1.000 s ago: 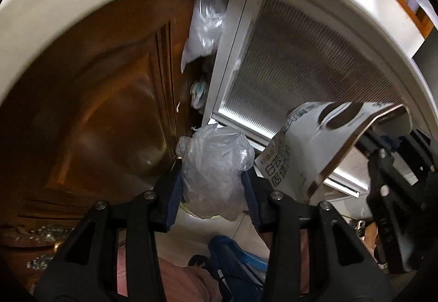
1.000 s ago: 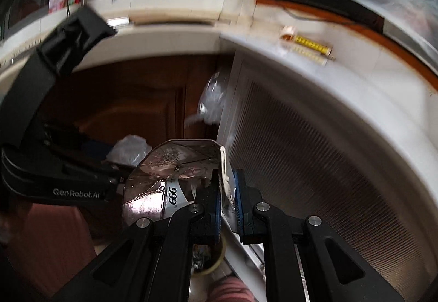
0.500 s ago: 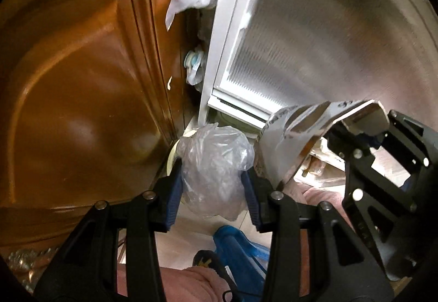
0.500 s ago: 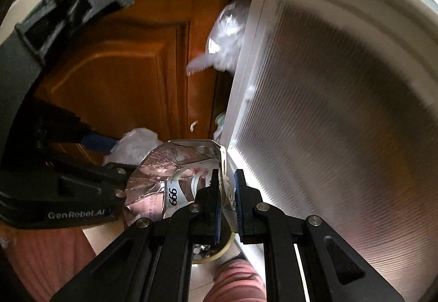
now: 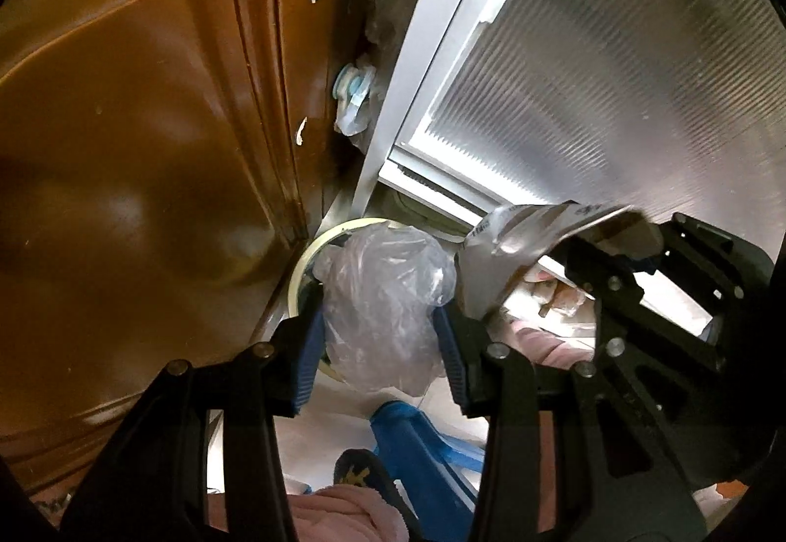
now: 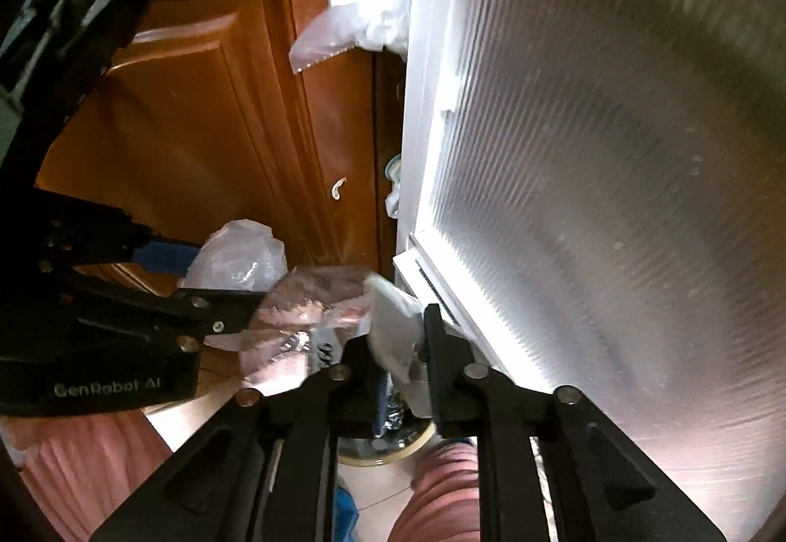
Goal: Collect trash
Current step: 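Carry the plastic bag and foil wrapper down over the bin, then open both tools to drop bag and foil into the bin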
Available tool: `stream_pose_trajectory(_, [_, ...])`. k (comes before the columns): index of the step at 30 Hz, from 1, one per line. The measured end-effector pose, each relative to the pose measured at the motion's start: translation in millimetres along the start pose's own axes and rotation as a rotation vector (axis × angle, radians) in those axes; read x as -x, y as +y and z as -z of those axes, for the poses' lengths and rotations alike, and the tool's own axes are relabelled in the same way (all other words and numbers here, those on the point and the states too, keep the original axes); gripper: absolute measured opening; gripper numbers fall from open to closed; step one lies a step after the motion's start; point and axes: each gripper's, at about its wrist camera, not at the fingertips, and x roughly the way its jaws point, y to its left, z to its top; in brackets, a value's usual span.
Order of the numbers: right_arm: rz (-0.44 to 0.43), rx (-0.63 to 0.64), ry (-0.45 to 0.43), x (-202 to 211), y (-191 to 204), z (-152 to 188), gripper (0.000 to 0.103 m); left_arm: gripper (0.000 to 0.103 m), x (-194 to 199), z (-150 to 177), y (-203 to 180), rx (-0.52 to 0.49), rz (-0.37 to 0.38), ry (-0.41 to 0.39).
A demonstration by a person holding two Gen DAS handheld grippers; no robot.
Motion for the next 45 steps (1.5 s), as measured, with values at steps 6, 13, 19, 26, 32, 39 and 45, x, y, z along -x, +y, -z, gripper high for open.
stream_pose_trajectory(6, [0.006, -0.007, 0.018, -13.1, -9.5, -5.3, 0.030, 0.056, 0.5, -6.8, -5.3, -0.024, -0.053, 0.006])
stream_pose_trajectory(13, [0.010, -0.040, 0.015, -5.3, -23.8, -5.4, 0.040, 0.083, 20.7, -7.2, 4.6, 0.007, -0.039, -0.019])
stream_pose_trajectory(19, [0.008, -0.050, 0.007, 18.5, -15.8, -2.6, 0.040, 0.083, 42.0, -1.6, -4.3, -0.025, -0.054, -0.050])
stream_pose_trajectory(26, [0.001, -0.052, -0.010, 63.0, -3.7, -0.5, 0.040, 0.083, 72.0, 13.5, -16.5, -0.041, -0.063, -0.090])
stream_pose_trajectory(32, [0.008, -0.040, -0.039, 97.1, 6.3, 0.6, 0.040, 0.083, 113.9, 30.2, -30.4, -0.058, -0.054, -0.156])
stream_pose_trajectory(39, [0.029, -0.029, -0.110, 154.7, 13.7, -3.9, 0.040, 0.083, 171.9, 42.6, -45.3, -0.085, -0.057, -0.246])
stream_pose_trajectory(45, [0.039, -0.022, -0.188, 203.3, 13.0, -21.0, 0.043, 0.083, 222.0, 44.4, -53.8, -0.115, -0.070, -0.336])
